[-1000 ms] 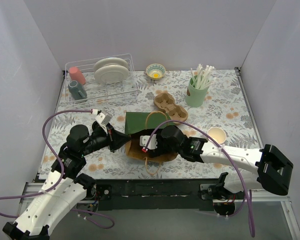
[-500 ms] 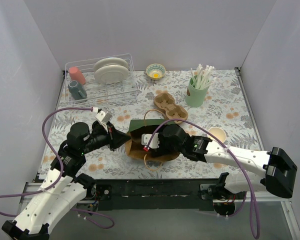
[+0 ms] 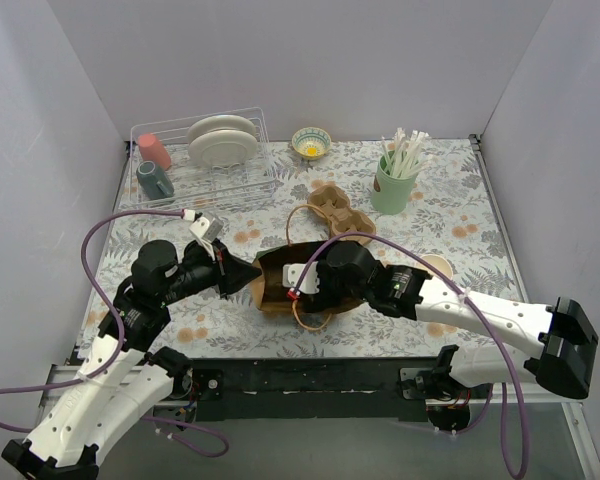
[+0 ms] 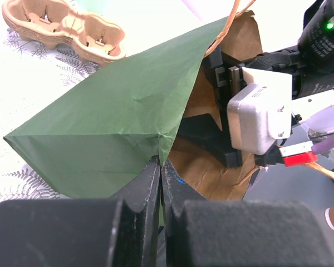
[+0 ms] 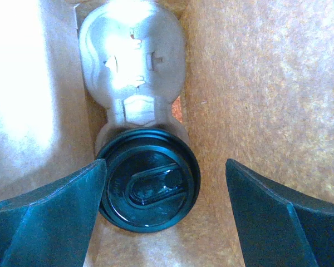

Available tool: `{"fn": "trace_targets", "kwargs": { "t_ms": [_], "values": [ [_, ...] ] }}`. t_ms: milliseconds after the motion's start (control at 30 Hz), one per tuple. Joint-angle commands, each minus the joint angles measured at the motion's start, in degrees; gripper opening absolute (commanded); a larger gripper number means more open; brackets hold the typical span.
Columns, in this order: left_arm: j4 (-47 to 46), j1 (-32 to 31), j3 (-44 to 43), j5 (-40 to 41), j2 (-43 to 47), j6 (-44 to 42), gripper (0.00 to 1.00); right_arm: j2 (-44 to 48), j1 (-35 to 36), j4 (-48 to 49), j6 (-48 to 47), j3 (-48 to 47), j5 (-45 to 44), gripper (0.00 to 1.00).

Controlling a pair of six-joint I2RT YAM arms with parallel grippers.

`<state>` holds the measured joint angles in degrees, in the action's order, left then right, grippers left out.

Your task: Pack the takeout coffee

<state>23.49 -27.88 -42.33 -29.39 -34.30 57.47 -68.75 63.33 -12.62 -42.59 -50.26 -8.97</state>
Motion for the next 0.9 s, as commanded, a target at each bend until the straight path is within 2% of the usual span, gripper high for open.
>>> {"fn": "trace_targets", "kwargs": {
  "t_ms": [0, 33, 300, 867],
  "values": [
    [0.6, 0.1, -2.4, -0.1, -0.2, -0.1, 0.0, 1.9, -0.3, -2.0, 1.0, -2.6, 1.4, 0.96],
    [0.8, 0.1, -2.6, -0.1, -0.2, -0.2, 0.0, 2.0, -0.3, -2.1, 1.2, -2.6, 1.7, 0.98],
    [2.2, 0.1, -3.0, 0.4, -0.1, -0.8, 0.0, 2.2, -0.3, -4.5, 1.7, -4.9, 5.0, 0.99],
    [3.2, 0.1, -3.7, 1.9, 0.6, 2.7, 0.0, 1.2, -0.3, -7.1, 4.4, -11.9, 2.7, 0.95]
  ]
}}
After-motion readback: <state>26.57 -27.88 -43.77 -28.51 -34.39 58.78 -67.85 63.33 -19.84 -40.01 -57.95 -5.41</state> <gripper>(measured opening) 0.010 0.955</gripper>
